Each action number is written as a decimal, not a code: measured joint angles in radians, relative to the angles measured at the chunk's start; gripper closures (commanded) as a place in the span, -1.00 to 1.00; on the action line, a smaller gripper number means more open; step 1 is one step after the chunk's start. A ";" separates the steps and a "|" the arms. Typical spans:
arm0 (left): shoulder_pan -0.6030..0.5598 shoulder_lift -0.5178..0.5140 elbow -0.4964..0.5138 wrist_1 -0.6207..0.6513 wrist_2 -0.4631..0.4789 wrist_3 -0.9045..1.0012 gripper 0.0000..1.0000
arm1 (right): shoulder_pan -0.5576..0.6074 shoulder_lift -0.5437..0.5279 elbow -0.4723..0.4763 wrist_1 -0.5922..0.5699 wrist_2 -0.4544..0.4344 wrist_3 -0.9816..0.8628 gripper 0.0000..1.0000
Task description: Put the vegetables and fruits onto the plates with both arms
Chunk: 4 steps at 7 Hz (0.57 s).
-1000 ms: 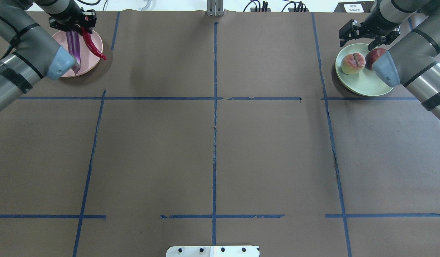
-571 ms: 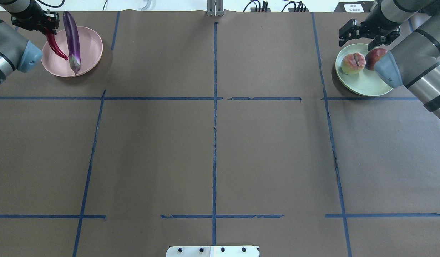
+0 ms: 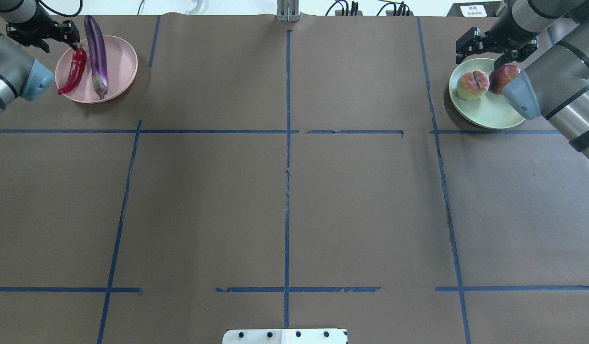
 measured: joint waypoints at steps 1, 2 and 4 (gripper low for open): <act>-0.004 0.008 -0.018 -0.001 -0.051 0.003 -1.00 | 0.023 -0.033 0.034 -0.005 0.007 -0.023 -1.00; -0.015 0.031 -0.057 -0.001 -0.112 0.012 -1.00 | 0.071 -0.081 0.073 -0.013 0.030 -0.078 -1.00; -0.059 0.128 -0.205 0.011 -0.182 0.120 -1.00 | 0.197 -0.181 0.115 -0.035 0.126 -0.245 -1.00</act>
